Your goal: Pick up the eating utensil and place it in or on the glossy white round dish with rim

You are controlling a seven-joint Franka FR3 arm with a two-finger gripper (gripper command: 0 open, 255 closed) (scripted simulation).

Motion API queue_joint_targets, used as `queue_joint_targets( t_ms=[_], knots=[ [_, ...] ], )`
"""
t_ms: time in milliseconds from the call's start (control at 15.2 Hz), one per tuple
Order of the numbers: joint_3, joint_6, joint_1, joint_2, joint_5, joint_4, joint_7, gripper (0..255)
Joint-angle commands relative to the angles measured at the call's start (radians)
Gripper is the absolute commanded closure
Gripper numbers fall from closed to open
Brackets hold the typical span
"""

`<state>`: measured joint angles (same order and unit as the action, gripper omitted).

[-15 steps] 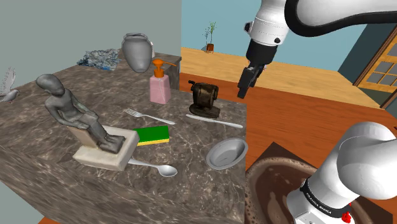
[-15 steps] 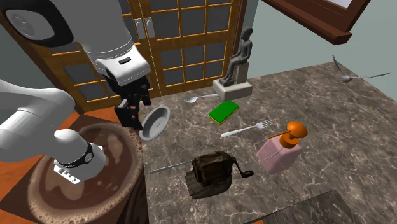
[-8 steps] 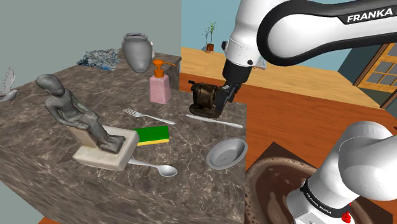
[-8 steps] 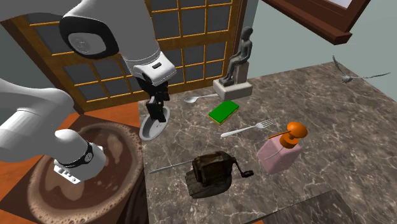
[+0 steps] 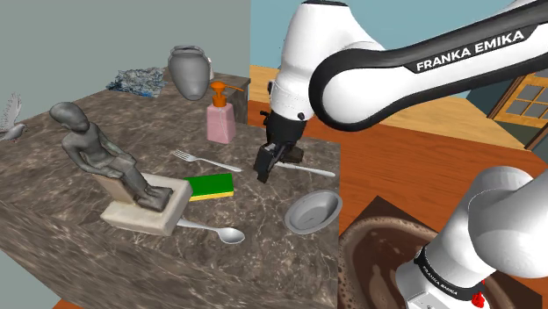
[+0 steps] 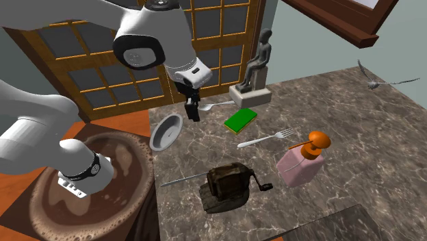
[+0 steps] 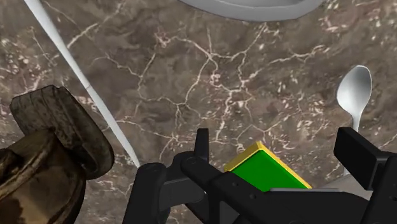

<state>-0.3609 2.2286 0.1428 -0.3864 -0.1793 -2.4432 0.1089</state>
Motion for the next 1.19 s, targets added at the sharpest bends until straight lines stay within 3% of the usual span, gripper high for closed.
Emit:
queue_joint_targets(
  t_ms=[0,330,660,792,1122],
  knots=[
    [-0.032,0.057,0.007,0.062,0.0,0.019,0.029,0],
    [-0.105,0.175,0.016,0.226,0.043,0.094,0.115,0],
    [-0.16,0.269,0.034,0.404,0.15,0.197,0.231,0],
    [-0.169,0.297,0.051,0.478,0.207,0.247,0.284,0],
    [-0.158,0.345,0.069,0.546,0.266,0.261,0.328,0]
  ],
)
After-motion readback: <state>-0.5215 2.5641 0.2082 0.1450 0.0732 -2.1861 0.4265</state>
